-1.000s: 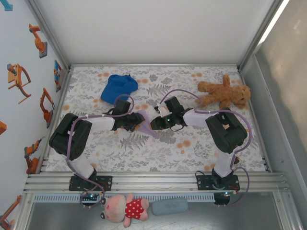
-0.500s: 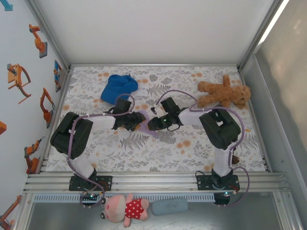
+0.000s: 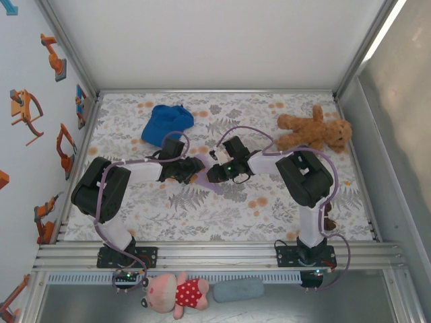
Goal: Fold a paper plane with a square sheet of paper (pick it up from the middle)
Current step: Fourth fold the wing at the center of the table.
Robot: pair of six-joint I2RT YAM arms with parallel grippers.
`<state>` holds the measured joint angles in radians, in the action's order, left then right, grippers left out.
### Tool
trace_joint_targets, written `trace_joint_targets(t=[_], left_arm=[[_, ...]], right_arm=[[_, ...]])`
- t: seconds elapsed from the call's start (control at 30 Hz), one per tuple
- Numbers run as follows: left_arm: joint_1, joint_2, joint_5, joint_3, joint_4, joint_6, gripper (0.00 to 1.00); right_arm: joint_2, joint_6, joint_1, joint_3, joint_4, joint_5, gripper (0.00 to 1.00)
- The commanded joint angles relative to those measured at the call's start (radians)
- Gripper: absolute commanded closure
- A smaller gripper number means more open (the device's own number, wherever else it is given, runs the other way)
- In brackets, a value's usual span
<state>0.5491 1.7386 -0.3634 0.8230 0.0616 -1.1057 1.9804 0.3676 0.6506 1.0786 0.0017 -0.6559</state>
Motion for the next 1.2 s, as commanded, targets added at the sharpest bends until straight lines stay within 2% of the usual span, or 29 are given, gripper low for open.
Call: trace_joint_targets(t=[0.0, 0.13, 0.27, 0.47, 0.6, 0.93, 1.17], left_arm=[[0.004, 0.034, 0.018, -0.014, -0.127, 0.001, 0.52], [0.002, 0.009, 0.018, -0.010, -0.133, 0.007, 0.51], [-0.006, -0.049, 0.018, -0.001, -0.132, 0.035, 0.50], [-0.023, -0.163, 0.038, -0.012, -0.109, 0.091, 0.48], [-0.039, -0.211, 0.013, -0.069, -0.010, 0.082, 0.48], [-0.058, -0.152, -0.126, -0.110, 0.206, 0.041, 0.66], [-0.053, -0.061, -0.184, -0.111, 0.302, 0.004, 0.73]], right_arm=[[0.016, -0.016, 0.006, 0.023, -0.004, -0.016, 0.91], [0.015, -0.013, 0.003, 0.019, -0.005, -0.040, 0.96], [0.018, 0.022, -0.010, 0.014, 0.021, -0.116, 1.00], [0.035, 0.118, -0.041, -0.011, 0.093, -0.224, 1.00], [0.047, 0.145, -0.047, -0.014, 0.098, -0.253, 1.00], [0.077, 0.188, -0.058, -0.002, 0.094, -0.293, 1.00], [0.095, 0.188, -0.063, 0.009, 0.065, -0.294, 1.00]])
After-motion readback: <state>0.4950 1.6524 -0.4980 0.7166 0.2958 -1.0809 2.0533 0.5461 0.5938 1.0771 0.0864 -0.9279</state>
